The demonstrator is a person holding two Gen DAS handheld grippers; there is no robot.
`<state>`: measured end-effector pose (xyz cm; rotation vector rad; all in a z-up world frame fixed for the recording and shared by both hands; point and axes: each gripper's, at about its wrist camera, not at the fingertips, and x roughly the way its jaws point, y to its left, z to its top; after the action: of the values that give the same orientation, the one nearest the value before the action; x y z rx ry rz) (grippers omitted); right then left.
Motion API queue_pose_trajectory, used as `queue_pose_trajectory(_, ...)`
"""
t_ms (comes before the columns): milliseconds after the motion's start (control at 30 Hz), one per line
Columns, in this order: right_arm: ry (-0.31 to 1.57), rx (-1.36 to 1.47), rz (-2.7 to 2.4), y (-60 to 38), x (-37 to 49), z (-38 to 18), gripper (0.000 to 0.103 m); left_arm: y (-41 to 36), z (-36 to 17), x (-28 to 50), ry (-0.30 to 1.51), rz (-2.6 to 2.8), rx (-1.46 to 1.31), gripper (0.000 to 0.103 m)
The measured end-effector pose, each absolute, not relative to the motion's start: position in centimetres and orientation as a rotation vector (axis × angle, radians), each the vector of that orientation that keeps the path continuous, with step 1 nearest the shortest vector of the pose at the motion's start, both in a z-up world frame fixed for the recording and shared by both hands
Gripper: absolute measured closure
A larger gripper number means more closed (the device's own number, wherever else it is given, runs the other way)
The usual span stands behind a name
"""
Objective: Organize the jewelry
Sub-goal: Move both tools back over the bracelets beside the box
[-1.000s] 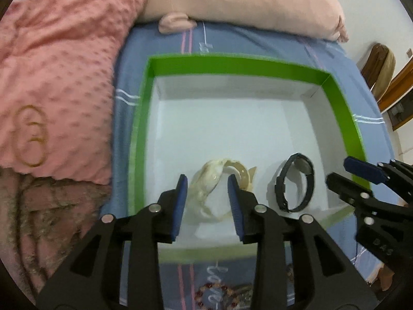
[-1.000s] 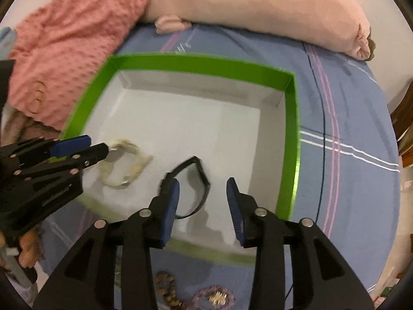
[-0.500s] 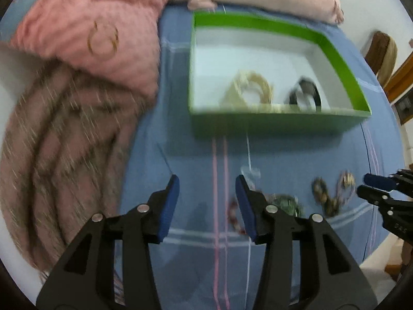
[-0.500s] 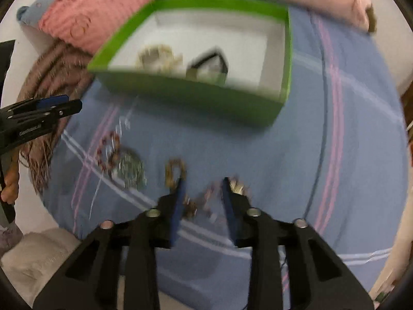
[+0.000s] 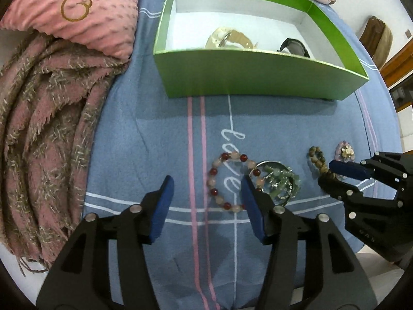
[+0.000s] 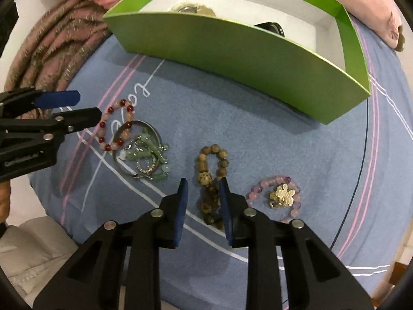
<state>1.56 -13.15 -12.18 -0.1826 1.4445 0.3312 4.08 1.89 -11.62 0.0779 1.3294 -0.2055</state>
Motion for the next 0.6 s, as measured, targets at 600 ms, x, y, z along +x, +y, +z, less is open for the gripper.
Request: queue_pose_trajectory(600, 1.432, -0.097, 0.324, -13.9, 1.3, -12.4, 0.093, 1.0, -15.1, 3.9, 1.376, -0.221, 0.047, 0.069)
